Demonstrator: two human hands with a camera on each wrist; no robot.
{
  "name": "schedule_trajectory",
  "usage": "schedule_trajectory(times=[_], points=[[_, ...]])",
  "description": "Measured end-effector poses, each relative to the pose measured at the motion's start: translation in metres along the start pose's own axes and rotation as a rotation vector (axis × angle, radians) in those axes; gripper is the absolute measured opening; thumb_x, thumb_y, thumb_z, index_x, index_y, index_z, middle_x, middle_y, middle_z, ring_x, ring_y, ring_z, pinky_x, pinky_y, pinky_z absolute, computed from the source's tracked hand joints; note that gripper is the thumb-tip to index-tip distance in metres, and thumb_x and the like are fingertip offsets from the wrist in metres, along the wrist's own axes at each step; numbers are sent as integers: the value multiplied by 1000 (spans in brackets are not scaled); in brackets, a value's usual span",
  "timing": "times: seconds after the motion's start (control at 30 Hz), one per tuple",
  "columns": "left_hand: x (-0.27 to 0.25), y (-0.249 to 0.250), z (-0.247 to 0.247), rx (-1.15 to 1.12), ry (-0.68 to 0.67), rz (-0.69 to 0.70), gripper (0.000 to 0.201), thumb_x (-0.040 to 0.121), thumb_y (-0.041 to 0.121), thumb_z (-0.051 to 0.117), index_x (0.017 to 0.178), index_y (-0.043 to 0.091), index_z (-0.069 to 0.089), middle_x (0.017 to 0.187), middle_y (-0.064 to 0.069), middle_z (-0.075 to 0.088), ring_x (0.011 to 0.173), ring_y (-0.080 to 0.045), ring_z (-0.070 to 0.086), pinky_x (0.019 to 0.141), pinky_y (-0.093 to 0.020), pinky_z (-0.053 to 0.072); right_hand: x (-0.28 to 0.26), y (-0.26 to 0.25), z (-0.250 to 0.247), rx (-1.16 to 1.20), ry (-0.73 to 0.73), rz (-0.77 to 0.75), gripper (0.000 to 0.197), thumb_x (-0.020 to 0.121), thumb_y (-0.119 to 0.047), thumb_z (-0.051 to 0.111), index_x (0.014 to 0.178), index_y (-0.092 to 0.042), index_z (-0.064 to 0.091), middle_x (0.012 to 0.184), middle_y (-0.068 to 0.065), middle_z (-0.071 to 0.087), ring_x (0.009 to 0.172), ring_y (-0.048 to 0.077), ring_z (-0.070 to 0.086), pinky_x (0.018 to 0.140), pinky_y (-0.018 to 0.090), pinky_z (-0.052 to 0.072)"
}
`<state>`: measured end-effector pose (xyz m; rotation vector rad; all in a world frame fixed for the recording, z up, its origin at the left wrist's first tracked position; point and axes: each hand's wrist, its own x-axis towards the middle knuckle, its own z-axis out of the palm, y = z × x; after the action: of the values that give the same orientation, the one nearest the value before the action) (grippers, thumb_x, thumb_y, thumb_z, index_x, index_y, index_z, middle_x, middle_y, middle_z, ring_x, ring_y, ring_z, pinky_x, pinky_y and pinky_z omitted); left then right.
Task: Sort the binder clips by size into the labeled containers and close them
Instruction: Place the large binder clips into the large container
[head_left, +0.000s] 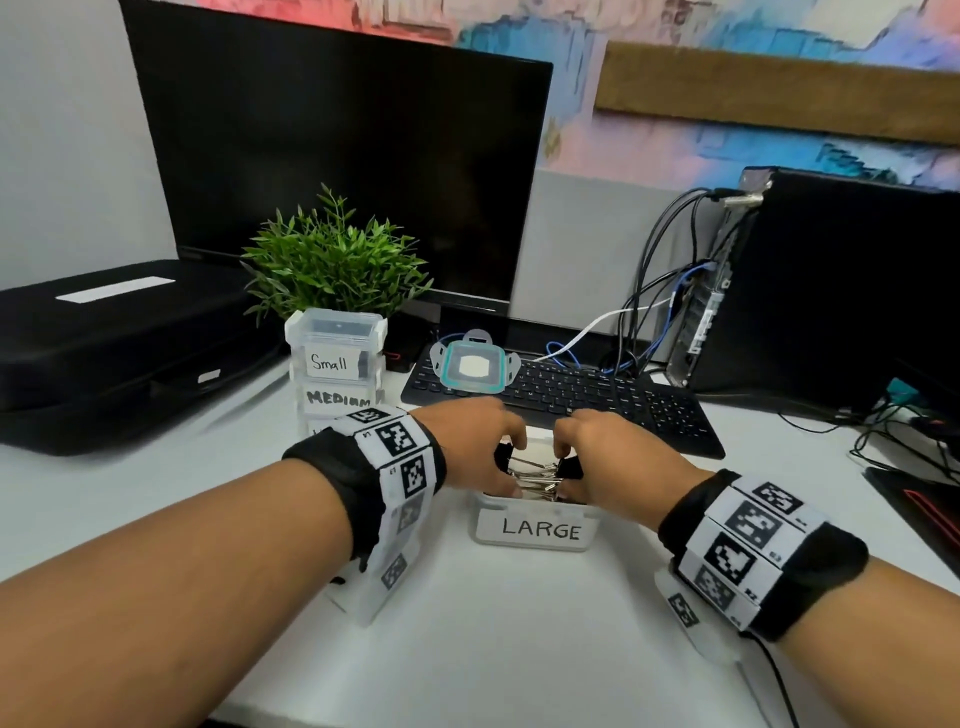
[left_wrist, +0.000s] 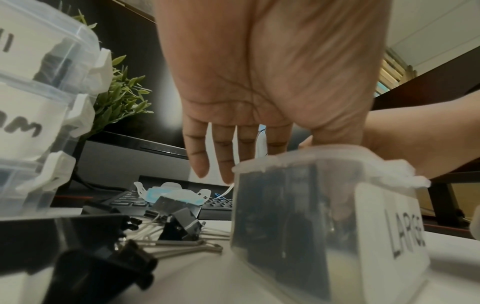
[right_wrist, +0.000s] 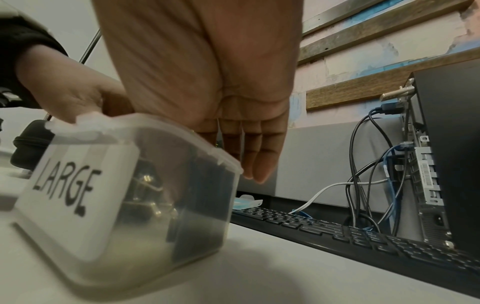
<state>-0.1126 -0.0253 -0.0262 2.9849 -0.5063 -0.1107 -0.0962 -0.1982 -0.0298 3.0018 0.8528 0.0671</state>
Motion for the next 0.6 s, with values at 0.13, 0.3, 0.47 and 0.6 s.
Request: schedule_trajectory(times=[0.13, 0.3, 0.47, 0.6], points=[[1, -3, 2, -7, 2, 1, 55, 78, 52, 66, 126, 30, 49, 121, 5, 49, 113, -15, 49, 92, -31, 44, 0, 1, 0, 9, 3, 3, 29, 80, -30, 70, 105, -22, 56, 106, -2, 53, 96, 18, 55, 78, 31, 48], [-1, -14, -17, -120, 60, -9, 32, 94, 40, 48, 123, 26, 52, 121, 3, 54, 112, -16, 52, 95, -32, 43, 0, 3, 1, 8, 3, -6, 29, 81, -31, 69, 105, -22, 56, 107, -2, 53, 99, 20, 54, 79, 30, 47], [-10, -29, -38, 39, 30, -168, 19, 95, 16, 43, 107, 20, 58, 105, 3, 61, 92, -15, 53, 76, -25, 40, 0, 2, 2, 17, 11, -2, 28, 80, -31, 70, 102, -21, 56, 105, -1, 54, 97, 21, 54, 79, 33, 49], [-18, -29, -33, 252, -220, -280, 34, 91, 34, 56, 119, 14, 59, 112, -2, 62, 90, -17, 57, 74, -24, 42, 0, 3, 2, 11, 2, 1, 29, 80, -31, 70, 104, -21, 56, 106, 0, 54, 99, 21, 53, 80, 34, 49]])
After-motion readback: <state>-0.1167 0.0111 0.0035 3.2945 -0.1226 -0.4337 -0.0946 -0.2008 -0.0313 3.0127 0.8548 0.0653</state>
